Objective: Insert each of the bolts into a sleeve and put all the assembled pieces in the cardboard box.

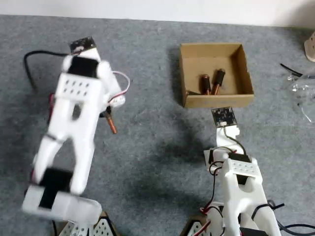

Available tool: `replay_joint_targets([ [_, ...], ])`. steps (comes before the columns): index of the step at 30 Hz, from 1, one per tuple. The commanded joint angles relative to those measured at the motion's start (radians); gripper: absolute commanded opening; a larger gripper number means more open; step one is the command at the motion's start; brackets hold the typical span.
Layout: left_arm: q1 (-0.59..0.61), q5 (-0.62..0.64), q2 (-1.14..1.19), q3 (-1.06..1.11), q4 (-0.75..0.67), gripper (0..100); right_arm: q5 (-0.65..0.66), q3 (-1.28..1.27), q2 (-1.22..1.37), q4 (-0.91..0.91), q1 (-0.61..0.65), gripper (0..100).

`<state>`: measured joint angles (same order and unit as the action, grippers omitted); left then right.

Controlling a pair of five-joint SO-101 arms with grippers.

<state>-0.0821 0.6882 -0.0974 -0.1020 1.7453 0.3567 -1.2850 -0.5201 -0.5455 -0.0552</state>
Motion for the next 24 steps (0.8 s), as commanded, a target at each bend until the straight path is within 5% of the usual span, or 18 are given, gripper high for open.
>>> replay_joint_targets([
  [1, -0.012, -0.072, -0.245, 0.101, 0.008, 0, 0.011, 0.022, 0.005, 0.047, -0.024, 0.5],
  [14, -0.010, -0.242, -0.805, 0.694, -0.235, 1, 0.011, 0.022, 0.004, 0.047, -0.024, 0.5],
  [24, -0.013, -0.287, -1.201, 1.205, -0.694, 1, 0.011, 0.022, 0.004, 0.047, -0.024, 0.5],
])
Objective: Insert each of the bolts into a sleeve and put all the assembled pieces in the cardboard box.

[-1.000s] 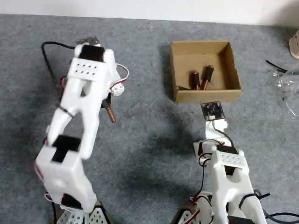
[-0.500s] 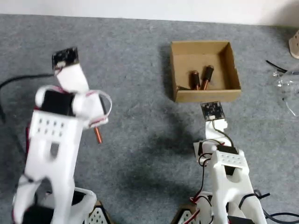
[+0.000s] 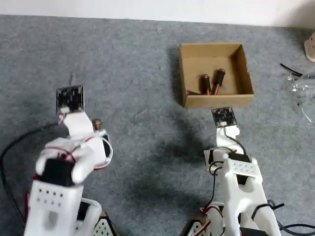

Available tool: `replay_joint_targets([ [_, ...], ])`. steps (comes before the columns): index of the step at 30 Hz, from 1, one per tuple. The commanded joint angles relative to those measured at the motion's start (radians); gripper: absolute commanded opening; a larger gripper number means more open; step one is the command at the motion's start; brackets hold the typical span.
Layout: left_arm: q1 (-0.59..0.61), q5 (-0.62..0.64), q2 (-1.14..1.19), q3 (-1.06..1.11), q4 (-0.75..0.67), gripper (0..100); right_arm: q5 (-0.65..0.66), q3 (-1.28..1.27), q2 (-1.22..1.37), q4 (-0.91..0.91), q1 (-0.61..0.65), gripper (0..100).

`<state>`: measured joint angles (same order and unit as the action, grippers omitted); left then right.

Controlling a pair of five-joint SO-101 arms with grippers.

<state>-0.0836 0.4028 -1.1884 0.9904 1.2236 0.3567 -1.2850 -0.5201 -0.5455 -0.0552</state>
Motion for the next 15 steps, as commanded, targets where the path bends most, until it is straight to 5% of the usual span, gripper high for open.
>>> replay_joint_targets([
  [1, -0.012, 0.000, -0.142, 0.166, -0.232, 1, 0.011, 0.022, 0.004, 0.047, -0.024, 0.5],
  [6, -0.008, 0.000, -0.321, 0.424, -0.451, 1, 0.011, 0.022, 0.004, 0.047, -0.024, 0.5],
  [15, -0.008, -0.005, -0.657, 0.682, -0.496, 1, 0.000, 0.022, 0.002, 0.045, -0.019, 0.5],
])
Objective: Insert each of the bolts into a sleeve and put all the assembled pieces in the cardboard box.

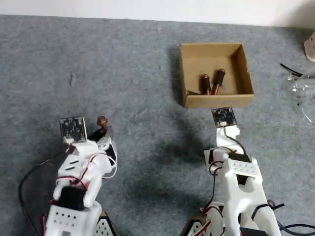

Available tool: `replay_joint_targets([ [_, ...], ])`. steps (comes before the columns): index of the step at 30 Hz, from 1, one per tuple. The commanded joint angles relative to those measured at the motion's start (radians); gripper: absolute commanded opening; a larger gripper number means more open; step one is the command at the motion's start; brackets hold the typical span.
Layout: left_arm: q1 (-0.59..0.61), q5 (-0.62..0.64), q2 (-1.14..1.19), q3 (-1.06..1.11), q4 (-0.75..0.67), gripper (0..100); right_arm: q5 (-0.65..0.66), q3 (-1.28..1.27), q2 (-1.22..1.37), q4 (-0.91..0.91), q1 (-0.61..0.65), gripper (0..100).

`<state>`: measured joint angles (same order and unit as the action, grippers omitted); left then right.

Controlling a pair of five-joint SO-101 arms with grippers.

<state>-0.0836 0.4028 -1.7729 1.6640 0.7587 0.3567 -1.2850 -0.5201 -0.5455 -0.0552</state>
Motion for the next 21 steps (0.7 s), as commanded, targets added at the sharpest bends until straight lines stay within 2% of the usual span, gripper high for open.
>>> replay_joint_targets([
  [1, -0.008, -0.005, -0.058, 0.010, -0.031, 1, -0.014, 0.022, 0.002, 0.045, -0.019, 0.5],
  [6, -0.010, -0.005, -0.039, 0.018, -0.031, 1, -0.074, 0.007, -0.142, 0.044, -0.015, 0.5],
  [9, -0.008, -0.005, -0.039, 0.019, -0.031, 1, -0.072, -0.102, -0.300, 0.048, 0.013, 0.5],
  [21, -0.013, -0.005, -0.039, 0.031, -0.026, 1, -0.072, -0.529, -1.214, 0.010, 0.081, 0.5],
])
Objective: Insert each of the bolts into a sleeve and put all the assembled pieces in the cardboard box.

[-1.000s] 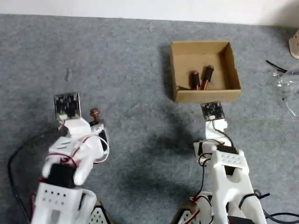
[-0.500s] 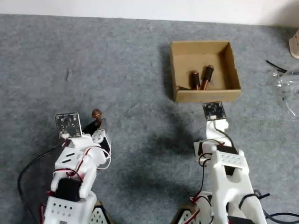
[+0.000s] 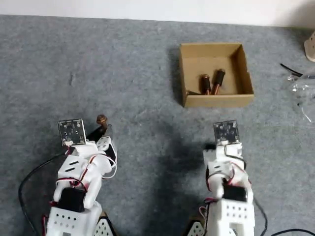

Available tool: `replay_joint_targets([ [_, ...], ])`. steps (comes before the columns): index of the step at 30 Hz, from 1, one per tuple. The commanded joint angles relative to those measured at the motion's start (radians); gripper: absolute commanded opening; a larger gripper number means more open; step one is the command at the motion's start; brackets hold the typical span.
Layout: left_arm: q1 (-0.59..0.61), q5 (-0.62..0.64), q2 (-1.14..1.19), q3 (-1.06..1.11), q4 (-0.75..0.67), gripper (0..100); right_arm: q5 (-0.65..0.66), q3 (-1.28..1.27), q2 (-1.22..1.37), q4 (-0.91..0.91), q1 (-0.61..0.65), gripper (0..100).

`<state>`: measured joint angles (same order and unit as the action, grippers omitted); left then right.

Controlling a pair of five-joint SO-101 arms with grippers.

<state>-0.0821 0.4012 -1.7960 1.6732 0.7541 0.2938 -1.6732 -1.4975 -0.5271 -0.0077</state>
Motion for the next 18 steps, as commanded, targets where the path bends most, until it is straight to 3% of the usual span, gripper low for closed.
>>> replay_joint_targets([
  [1, -0.013, -0.003, -0.016, 0.022, -0.021, 1, -0.009, -0.162, -0.309, -0.068, 0.041, 0.5],
  [4, -0.013, -0.003, -0.016, 0.022, -0.021, 1, -0.006, -0.128, -0.344, -0.084, 0.136, 0.5],
  [14, -0.010, -0.003, -0.016, 0.022, -0.025, 1, -0.009, -0.116, -0.341, 0.145, 0.570, 0.5],
  [18, -0.010, 0.000, -0.019, 0.022, -0.026, 1, -0.011, -0.116, -0.335, 0.145, 0.664, 0.5],
])
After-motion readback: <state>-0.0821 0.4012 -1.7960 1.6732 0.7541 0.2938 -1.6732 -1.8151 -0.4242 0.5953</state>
